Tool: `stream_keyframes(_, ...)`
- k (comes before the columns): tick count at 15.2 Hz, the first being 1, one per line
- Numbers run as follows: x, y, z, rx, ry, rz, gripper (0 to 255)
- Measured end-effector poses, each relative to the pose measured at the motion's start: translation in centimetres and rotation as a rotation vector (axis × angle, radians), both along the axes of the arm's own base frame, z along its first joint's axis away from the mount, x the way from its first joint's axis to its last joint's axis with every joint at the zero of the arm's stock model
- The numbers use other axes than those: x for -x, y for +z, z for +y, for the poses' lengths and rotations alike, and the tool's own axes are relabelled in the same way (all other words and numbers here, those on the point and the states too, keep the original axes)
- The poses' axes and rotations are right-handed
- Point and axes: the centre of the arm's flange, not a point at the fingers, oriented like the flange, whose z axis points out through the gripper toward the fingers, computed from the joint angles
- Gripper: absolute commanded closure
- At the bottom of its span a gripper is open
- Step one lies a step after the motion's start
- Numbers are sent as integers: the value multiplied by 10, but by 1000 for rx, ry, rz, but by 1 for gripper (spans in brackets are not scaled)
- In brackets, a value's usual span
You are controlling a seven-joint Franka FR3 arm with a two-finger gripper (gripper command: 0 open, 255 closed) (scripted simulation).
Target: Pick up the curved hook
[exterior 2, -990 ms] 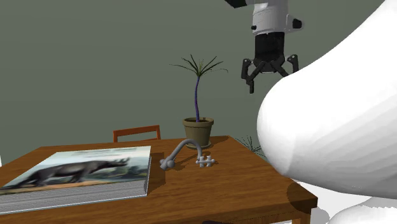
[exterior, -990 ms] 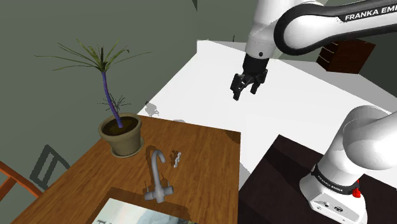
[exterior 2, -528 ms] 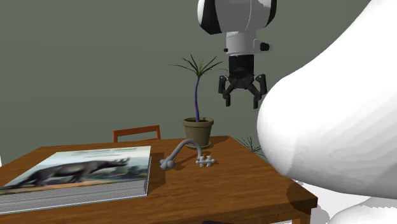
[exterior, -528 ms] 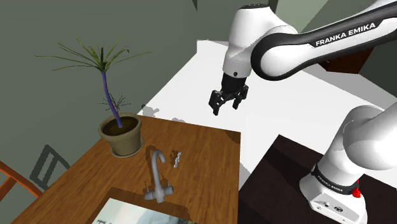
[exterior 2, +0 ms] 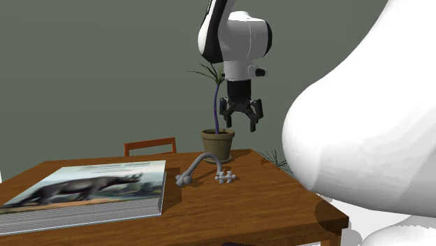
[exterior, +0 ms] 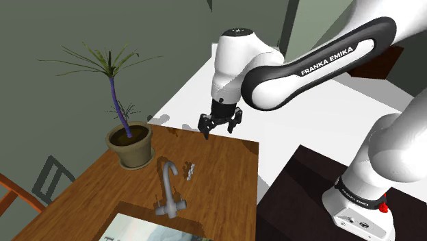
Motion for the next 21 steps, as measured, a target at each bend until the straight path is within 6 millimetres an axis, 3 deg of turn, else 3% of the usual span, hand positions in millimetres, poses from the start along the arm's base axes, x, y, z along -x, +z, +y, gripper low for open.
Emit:
stream_keyframes(16, -95, -97, 155, -38, -148, -43, 0)
stream_keyframes(21, -106, -118, 167, -39, -160, -47, 0)
